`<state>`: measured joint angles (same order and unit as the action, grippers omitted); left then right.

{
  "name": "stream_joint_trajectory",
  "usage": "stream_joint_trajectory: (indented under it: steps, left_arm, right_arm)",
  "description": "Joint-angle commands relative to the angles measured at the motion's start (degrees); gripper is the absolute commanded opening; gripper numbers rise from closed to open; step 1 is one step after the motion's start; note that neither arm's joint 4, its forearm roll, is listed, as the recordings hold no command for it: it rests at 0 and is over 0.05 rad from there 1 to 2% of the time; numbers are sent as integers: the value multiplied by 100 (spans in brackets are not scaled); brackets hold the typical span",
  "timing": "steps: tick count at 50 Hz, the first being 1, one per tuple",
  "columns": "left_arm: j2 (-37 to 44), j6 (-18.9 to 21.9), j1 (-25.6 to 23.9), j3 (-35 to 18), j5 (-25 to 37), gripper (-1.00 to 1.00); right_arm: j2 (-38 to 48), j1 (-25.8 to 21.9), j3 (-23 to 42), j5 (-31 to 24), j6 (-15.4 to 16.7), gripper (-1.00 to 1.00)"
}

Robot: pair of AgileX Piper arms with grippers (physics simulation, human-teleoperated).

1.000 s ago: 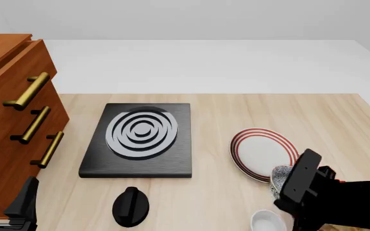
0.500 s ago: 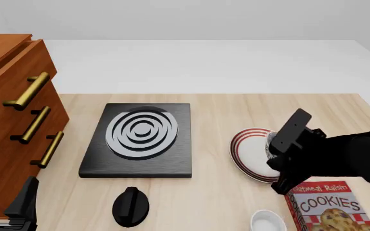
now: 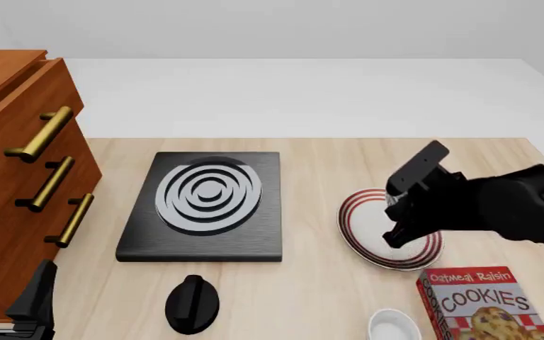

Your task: Pick the akita bowl on the ramekin and place it on the plate.

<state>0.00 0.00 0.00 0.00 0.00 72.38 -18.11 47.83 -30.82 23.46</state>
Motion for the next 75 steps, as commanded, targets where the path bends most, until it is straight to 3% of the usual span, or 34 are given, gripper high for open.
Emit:
stream_joint_trajectory:
  steps: [1, 11, 22, 23, 33, 40, 54, 75]
  left_arm:
    - [0, 0, 0, 0, 0, 100]
    - [0, 0, 0, 0, 0, 100]
    - [0, 0, 0, 0, 0, 100]
    - [0, 0, 0, 0, 0, 100]
    - [0, 0, 0, 0, 0, 100]
    - [0, 0, 0, 0, 0, 100]
    - [0, 0, 0, 0, 0, 100]
    - [0, 0, 0, 0, 0, 100]
  right_arm:
    - [341, 169, 48, 437, -139, -100]
    - [622, 430, -21, 838, 91, -100]
    - [813, 455, -49, 1220, 13, -100]
    - [775, 352, 30, 1237, -222, -100]
    - [1121, 322, -104, 1561, -221, -100]
    - [1375, 141, -118, 1719, -517, -100]
    - [1780, 412, -90, 1912, -356, -100]
    - [2255, 615, -11, 2099, -404, -100]
